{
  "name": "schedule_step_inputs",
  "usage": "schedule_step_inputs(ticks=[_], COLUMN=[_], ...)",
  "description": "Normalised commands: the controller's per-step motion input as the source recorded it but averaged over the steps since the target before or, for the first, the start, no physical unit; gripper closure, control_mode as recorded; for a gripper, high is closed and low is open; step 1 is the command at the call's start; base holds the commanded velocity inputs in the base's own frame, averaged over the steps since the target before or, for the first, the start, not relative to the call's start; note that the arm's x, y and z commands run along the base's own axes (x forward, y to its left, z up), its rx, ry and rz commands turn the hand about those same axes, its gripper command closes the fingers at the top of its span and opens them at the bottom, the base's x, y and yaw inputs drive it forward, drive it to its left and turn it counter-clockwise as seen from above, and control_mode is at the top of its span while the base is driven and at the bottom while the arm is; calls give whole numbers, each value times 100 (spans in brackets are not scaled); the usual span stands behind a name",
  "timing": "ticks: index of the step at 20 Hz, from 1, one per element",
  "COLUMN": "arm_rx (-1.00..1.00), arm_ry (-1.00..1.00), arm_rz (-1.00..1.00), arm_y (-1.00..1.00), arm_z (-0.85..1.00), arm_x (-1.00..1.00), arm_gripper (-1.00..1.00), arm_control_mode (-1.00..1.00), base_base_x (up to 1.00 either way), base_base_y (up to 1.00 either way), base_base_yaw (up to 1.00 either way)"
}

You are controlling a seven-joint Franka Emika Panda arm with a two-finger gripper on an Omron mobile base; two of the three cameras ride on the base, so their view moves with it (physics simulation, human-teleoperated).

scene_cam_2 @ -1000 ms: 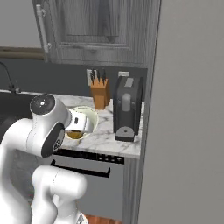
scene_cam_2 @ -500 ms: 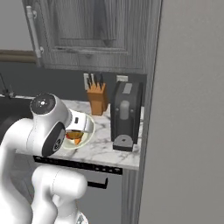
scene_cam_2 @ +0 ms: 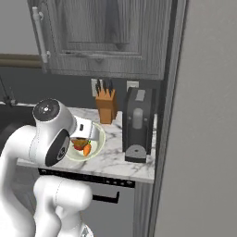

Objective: Take the squash, carrot, and bell pepper from the freezer and place them in the bowl on the counter.

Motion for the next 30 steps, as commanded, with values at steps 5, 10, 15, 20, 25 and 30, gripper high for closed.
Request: schedule_step_inputs(ticks=[5,10,15,20,25,30], arm_rx=[0,0,0,0,0,0], arm_ry=[0,0,0,0,0,0], arm_rz=[0,0,0,0,0,0], arm_y=[0,0,0,0,0,-4], arm_z=[0,0,0,0,-10,-57], arm_x=[0,0,0,0,17,38], arm_gripper=[100,100,100,100,100,100], arm_control_mode=[100,100,100,100,-100,-100], base_base_x=[15,33,42,41,24,0], base_base_y=[60,5,0,0,-1,0], base_base_yaw=[-1,0,0,0,0,0])
